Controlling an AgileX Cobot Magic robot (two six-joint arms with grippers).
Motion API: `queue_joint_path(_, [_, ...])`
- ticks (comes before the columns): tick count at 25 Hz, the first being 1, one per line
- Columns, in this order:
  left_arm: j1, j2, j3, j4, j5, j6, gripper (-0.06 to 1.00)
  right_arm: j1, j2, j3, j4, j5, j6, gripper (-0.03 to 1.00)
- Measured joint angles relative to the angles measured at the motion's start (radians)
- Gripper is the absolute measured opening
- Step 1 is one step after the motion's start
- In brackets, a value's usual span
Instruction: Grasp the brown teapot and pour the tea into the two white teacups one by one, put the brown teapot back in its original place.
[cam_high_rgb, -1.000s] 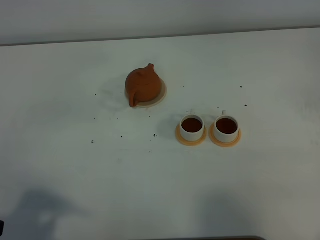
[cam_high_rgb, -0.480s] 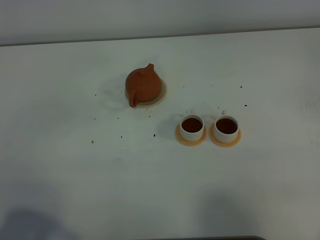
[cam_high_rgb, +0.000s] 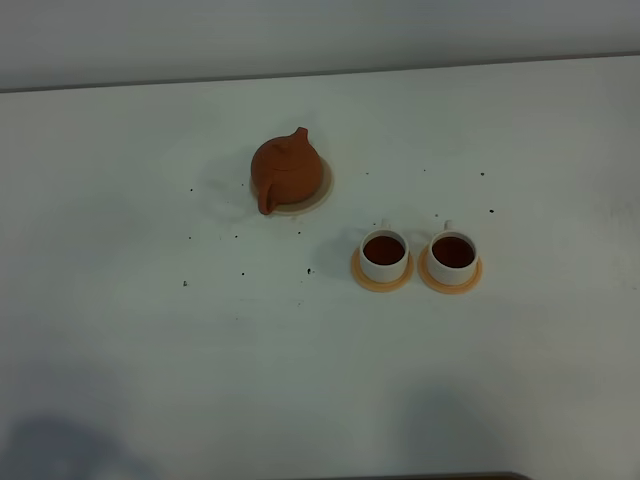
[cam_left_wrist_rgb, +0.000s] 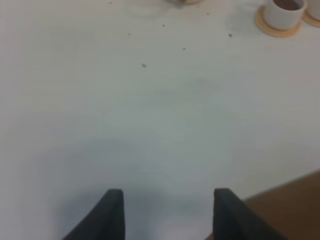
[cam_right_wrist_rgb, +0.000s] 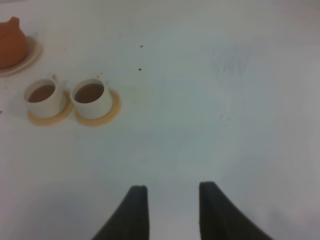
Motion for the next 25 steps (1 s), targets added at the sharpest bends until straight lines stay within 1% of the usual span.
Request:
queue_joint_path(4, [0.054, 0.0, 0.0, 0.0, 0.0, 0.0, 0.41, 0.0, 0.0, 0.0, 0.0, 0.0, 0.0, 0.24])
queue_joint_path(10, [0.078, 0.0, 0.0, 0.0, 0.0, 0.001, 0.41, 0.0, 0.0, 0.0, 0.0, 0.0, 0.0, 0.24])
queue_joint_path(12, [0.117, 0.0, 0.0, 0.0, 0.0, 0.001, 0.41, 0.0, 0.0, 0.0, 0.0, 0.0, 0.0, 0.24])
queue_joint_path(13, [0.15, 0.0, 0.0, 0.0, 0.0, 0.001, 0.41, 0.0, 0.0, 0.0, 0.0, 0.0, 0.0, 0.24])
queue_joint_path(18, [0.347, 0.0, 0.0, 0.0, 0.0, 0.001, 0.41, 0.0, 0.0, 0.0, 0.0, 0.0, 0.0, 0.24])
queue_joint_path(20, [0.385, 0.0, 0.0, 0.001, 0.0, 0.001, 0.41, 0.0, 0.0, 0.0, 0.0, 0.0, 0.0, 0.24])
queue_joint_path(25, [0.438, 0.0, 0.0, 0.001, 0.0, 0.002, 0.41, 0.0, 0.0, 0.0, 0.0, 0.0, 0.0, 0.24])
